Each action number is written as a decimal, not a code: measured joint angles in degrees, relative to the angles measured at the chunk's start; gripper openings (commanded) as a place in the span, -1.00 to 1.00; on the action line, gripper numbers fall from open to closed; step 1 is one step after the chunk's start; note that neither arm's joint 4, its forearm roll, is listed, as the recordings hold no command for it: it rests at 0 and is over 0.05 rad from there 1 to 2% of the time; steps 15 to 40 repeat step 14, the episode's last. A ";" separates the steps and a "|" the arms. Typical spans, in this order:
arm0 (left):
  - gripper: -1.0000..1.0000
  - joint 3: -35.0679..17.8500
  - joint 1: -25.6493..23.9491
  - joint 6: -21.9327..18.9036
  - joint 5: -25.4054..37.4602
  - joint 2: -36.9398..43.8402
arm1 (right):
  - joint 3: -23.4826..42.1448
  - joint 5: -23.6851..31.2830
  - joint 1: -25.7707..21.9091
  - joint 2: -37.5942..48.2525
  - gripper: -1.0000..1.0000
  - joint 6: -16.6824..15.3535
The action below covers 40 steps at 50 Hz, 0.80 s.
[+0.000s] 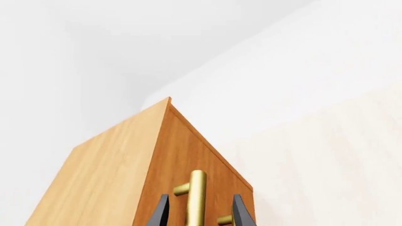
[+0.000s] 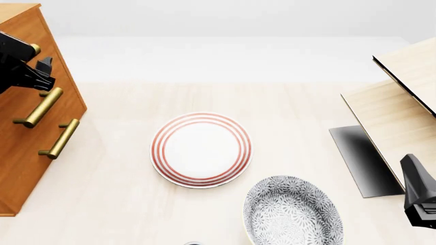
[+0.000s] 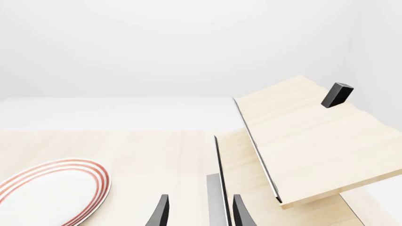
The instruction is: Close the top drawer of the cabinet.
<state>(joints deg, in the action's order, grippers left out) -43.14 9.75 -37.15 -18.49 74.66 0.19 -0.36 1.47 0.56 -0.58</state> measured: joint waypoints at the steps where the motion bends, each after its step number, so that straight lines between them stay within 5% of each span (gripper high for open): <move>1: 1.00 0.07 -0.03 -0.16 -0.22 0.02 | 0.00 0.00 0.00 0.00 1.00 0.00; 8: 1.00 0.68 -0.30 -0.37 -1.59 0.06 | 0.00 0.00 0.00 0.00 1.00 0.00; 14: 1.00 3.21 -4.54 5.40 0.67 -5.74 | 0.00 0.00 0.00 0.00 1.00 0.00; 40: 1.00 3.21 -4.54 5.40 0.67 -5.74 | 0.00 0.00 0.00 0.00 1.00 0.00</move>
